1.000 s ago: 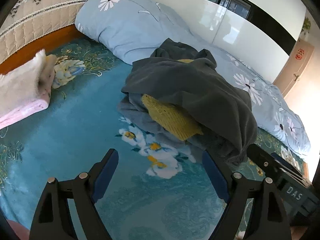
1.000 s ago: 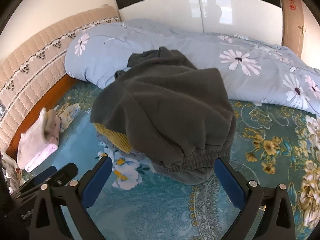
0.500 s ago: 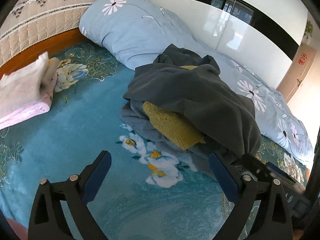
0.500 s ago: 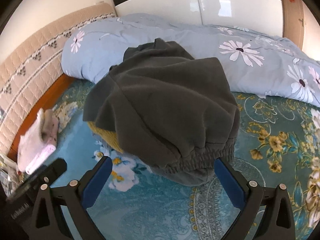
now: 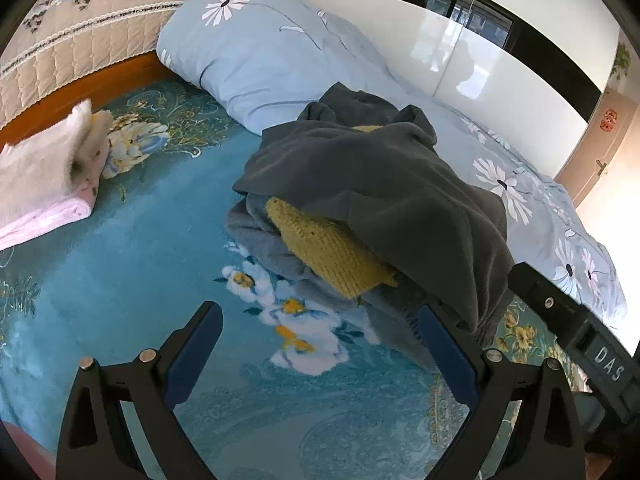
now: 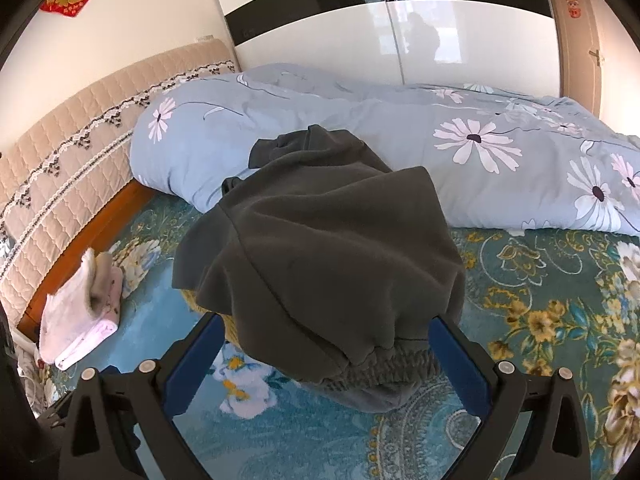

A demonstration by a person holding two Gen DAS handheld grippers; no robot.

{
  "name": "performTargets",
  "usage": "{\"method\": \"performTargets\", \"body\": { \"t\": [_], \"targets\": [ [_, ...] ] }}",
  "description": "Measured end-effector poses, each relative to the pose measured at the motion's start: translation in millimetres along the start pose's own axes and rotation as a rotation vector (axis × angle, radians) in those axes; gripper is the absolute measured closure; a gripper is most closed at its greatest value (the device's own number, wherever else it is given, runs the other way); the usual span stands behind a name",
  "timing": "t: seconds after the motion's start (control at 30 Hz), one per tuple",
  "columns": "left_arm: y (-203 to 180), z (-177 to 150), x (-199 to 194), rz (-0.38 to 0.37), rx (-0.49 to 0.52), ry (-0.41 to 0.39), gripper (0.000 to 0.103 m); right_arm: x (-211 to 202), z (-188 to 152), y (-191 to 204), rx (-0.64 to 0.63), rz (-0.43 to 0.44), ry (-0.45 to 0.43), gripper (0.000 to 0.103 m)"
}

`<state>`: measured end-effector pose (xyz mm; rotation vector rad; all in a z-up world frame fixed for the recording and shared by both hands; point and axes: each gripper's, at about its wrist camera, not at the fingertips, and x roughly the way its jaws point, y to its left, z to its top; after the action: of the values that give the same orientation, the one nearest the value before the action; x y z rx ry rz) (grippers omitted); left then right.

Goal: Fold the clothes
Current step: 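Approach the dark grey sweatpants pile with both grippers open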

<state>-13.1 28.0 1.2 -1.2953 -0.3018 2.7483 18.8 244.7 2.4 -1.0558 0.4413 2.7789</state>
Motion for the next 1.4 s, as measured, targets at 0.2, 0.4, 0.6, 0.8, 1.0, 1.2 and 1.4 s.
{"method": "performTargets", "body": {
  "t": [0.2, 0.4, 0.6, 0.8, 1.0, 1.2, 1.4],
  "targets": [
    [-5, 1, 2, 0.001, 0.004, 0.0, 0.005, 2, 0, -3, 0.008, 0.01, 0.002, 0.0],
    [-4, -2, 6, 0.0, 0.001, 0.013, 0.005, 7, -1, -3, 0.009, 0.014, 0.03, 0.0],
    [0, -5, 10, 0.001, 0.001, 0.024, 0.005, 11, -4, -1, 0.012, 0.016, 0.056, 0.0],
    [2, -5, 11, 0.006, 0.017, 0.031, 0.005, 14, -6, 1, -0.003, 0.004, 0.08, 0.0],
    [6, -6, 13, 0.003, 0.02, 0.04, 0.005, 17, -6, 4, -0.014, -0.005, 0.111, 0.0],
    [10, -7, 12, -0.021, 0.009, 0.041, 0.005, 16, -7, 5, -0.007, 0.024, 0.123, 0.0],
    [6, -2, 8, -0.031, 0.032, 0.016, 0.005, 9, -3, 13, -0.034, 0.028, 0.09, 0.0]
  ]
}}
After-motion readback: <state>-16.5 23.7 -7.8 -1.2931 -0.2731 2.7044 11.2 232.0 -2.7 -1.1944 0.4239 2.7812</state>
